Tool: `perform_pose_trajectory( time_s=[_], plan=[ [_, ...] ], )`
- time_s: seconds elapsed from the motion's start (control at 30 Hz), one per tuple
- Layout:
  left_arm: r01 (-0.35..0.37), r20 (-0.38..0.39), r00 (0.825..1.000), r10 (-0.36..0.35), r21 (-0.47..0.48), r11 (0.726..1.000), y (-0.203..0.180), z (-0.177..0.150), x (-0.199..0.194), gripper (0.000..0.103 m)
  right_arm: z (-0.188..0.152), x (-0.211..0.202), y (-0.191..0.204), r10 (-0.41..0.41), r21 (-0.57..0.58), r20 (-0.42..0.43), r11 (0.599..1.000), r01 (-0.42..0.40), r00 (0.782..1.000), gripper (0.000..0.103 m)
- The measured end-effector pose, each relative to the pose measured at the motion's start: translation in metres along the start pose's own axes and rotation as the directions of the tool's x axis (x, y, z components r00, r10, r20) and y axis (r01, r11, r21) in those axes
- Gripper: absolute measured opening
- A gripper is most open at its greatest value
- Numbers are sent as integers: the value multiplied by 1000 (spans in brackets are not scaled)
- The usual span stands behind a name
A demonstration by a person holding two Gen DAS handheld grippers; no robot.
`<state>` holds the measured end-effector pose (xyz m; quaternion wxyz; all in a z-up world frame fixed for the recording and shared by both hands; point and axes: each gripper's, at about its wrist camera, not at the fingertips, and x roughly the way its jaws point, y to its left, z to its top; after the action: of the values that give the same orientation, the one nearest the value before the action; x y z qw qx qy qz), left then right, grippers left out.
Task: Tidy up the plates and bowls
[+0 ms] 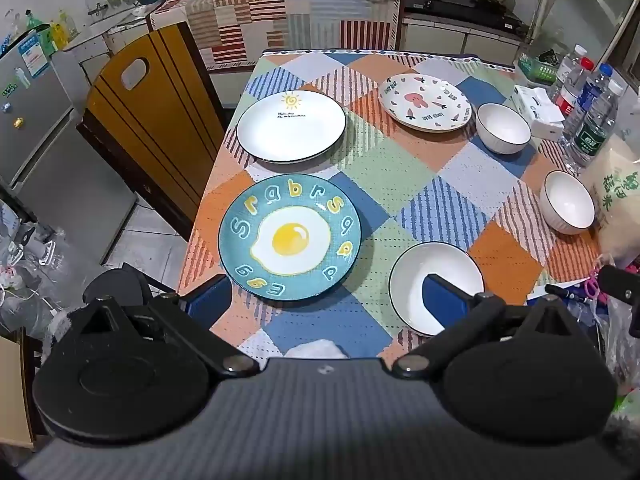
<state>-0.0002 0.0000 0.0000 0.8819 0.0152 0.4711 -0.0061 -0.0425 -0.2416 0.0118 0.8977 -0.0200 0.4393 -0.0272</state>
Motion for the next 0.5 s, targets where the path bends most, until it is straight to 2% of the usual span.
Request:
perform_pose_trajectory(
  time_s=[0.43,0.5],
  plan=[
    [19,21,1000,-19,4,1000,-7,0,-6,102,-8,3,3,-2,-8,-8,1000,2,1000,103],
    [34,19,999,-34,6,999,3,-2,-3,102,-6,-1,7,-3,-20,-17,1000,3,1000,103]
  ],
)
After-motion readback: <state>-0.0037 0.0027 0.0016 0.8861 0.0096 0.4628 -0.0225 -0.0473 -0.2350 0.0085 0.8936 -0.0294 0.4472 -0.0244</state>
